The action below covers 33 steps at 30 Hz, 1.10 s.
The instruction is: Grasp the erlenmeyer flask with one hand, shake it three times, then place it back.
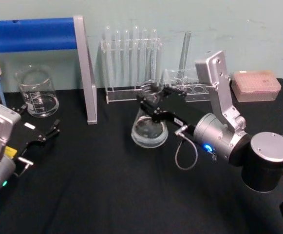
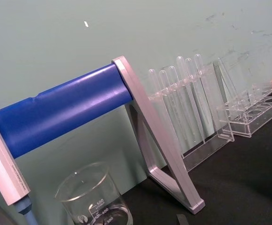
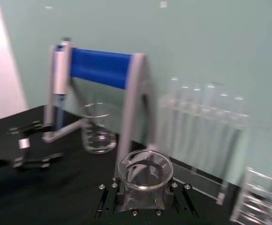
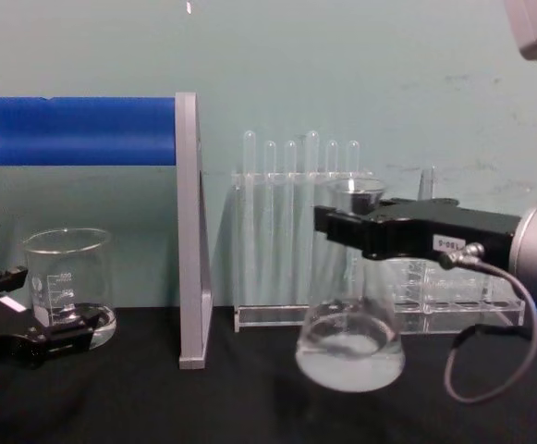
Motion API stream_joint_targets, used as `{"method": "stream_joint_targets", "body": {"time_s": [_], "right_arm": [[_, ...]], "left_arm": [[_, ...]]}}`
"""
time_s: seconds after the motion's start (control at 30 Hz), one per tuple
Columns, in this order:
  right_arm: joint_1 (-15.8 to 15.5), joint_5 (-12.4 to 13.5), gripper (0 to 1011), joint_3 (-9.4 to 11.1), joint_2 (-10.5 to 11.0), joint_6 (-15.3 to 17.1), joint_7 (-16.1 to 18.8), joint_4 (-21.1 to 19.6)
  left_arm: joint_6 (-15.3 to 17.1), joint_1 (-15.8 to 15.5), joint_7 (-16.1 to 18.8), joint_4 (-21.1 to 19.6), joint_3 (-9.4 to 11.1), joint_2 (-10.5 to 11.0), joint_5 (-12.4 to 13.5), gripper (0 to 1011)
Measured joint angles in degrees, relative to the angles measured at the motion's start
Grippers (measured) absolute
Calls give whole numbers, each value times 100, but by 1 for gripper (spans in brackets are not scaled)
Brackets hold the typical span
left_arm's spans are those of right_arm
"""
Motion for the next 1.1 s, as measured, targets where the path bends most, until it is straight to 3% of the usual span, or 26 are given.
{"method": "stream_joint_targets", "body": {"time_s": [0.27, 0.63, 0.9, 1.1], "right_arm": [[-25, -171, 449, 217, -238, 74, -426, 121], [-93, -272, 449, 344, -363, 132, -433, 104], [-153, -236, 449, 327, -272, 123, 113, -8], [-183, -113, 449, 183, -18, -38, 955, -150]], "left_arm": [[0, 0, 0, 0, 0, 0, 0, 1001], [0, 0, 0, 0, 0, 0, 0, 1001], [0, 0, 0, 0, 0, 0, 0, 1001], [0, 0, 0, 0, 0, 0, 0, 1001]]}}
